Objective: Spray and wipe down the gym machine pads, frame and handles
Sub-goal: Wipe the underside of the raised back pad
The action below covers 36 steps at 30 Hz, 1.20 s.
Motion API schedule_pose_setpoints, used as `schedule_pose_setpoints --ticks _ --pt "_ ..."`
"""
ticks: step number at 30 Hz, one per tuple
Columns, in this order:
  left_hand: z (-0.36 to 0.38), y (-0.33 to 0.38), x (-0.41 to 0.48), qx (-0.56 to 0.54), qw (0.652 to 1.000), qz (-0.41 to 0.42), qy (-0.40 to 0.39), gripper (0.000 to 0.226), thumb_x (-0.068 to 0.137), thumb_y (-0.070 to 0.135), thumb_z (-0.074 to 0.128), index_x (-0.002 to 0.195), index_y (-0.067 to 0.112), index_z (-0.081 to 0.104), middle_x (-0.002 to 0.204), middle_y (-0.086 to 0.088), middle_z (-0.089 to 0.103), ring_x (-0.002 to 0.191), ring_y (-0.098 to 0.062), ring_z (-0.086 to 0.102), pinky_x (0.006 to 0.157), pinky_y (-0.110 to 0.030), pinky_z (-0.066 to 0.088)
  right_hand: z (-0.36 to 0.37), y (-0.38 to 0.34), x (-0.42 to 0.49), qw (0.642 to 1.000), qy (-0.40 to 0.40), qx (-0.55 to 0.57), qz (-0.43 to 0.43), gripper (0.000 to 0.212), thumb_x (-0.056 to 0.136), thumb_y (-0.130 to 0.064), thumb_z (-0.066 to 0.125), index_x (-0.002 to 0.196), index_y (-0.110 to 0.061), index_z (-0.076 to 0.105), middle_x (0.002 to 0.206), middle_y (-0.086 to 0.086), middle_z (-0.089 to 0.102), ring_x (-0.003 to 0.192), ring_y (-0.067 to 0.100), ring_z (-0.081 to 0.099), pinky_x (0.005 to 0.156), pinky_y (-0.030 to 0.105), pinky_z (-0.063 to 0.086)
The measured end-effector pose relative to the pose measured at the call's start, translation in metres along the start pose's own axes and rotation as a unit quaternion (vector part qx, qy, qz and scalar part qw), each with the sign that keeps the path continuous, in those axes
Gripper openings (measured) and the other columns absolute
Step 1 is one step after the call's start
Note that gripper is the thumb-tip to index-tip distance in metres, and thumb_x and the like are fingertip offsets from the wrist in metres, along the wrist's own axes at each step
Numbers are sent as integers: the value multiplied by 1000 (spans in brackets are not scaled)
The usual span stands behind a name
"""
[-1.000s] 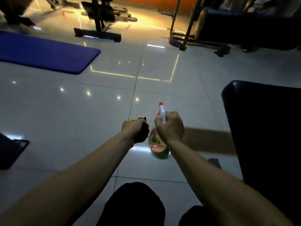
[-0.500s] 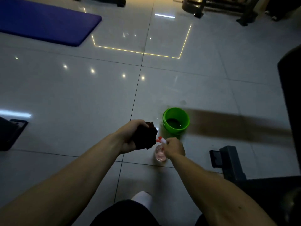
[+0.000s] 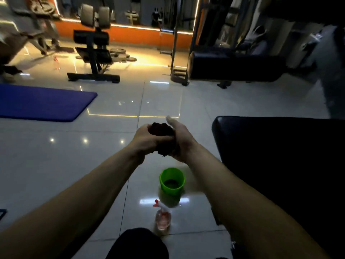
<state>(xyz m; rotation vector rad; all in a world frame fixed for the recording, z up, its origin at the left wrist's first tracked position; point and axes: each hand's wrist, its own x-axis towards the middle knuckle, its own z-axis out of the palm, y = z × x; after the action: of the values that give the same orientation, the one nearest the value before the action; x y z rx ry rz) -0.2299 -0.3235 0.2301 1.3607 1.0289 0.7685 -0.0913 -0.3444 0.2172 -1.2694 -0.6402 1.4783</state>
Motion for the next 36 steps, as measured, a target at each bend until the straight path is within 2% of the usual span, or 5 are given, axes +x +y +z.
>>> schedule_pose_setpoints --ticks 5,13,19,25,36 --pt "33 60 -14 -127 988 -11 -82 24 97 1 52 117 2 67 104 -17 76 89 -24 76 71 -29 61 -43 -68 -80 986 58 -87 -127 32 98 -21 72 121 -1 66 111 16 74 94 32 74 86 45 63" --pt "125 90 -27 -58 987 41 -141 34 95 28 72 119 5 68 114 -19 74 98 -27 75 75 -36 63 -132 -85 -158 922 266 -179 -218 12 87 -21 81 94 -12 76 99 13 78 92 28 76 87 44 63" --pt "186 103 -22 124 971 203 34 35 90 16 74 126 21 72 129 -3 70 103 -15 67 87 -33 57 -170 -95 -196 915 356 -45 -184 32 85 -21 83 109 -4 72 103 16 75 88 33 75 77 43 64" --pt "215 122 -51 -41 967 43 -248 29 100 27 65 117 4 71 102 -14 76 90 -27 73 79 -33 59 -179 -97 -195 910 334 -36 -241 16 92 -18 75 106 -11 73 105 16 76 94 31 74 87 48 63" --pt "190 131 -15 -260 925 37 -274 33 103 4 54 135 5 59 125 -20 67 105 -28 71 74 -33 62 -159 -124 -156 943 233 44 -232 56 73 -42 88 114 -7 72 97 12 79 88 26 78 76 42 65"
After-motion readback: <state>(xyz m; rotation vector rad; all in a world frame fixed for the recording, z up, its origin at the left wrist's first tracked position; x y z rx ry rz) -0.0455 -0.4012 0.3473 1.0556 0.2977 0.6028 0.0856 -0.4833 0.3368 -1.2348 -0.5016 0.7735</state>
